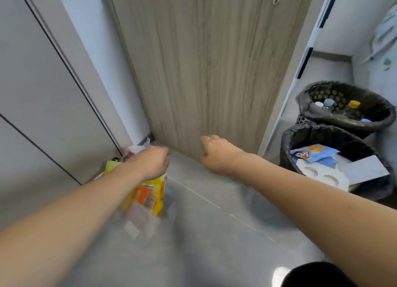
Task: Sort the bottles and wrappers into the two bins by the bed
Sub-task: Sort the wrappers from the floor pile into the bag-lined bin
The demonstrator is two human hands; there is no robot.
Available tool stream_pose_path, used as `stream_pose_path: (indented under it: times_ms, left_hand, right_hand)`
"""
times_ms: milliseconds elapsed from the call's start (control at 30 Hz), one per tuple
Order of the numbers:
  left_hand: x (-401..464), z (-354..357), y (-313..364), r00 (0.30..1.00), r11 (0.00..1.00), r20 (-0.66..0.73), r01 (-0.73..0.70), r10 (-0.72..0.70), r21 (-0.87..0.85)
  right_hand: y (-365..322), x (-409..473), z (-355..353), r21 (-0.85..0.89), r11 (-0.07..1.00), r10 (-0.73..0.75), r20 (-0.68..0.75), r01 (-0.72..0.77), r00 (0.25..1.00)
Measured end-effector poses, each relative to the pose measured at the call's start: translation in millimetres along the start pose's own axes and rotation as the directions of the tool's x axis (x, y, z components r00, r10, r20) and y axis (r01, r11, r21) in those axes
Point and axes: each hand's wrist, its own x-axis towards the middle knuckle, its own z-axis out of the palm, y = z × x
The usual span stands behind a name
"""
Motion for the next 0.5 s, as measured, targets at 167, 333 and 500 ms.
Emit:
stream_pose_path:
  times_ms: [167,333,500]
  left_hand:
    - [-15.9,27.0,-56.3,0.995,0.99,0.027,0.101,-0.099,-0.095]
    - [-46.9,78.3,-102.0,0.969,0.942,0.041,0.246,-0.243,-0.226]
    - [-96.8,152.4,-136.8,0.905,0.763,0.159,0.419,-0.395,-0.493]
  right_hand:
    - [-36.5,35.3,30.2,0.001,1.0,0.01,0.088,-0.01,0.996]
    - [-57.8,55.1,70.8,0.013,1.0,-0.002,0.175,0.0,0.985]
    - [-74.5,52.3,118.4,0.018,1.0,0.004,0.307,-0.01,0.952]
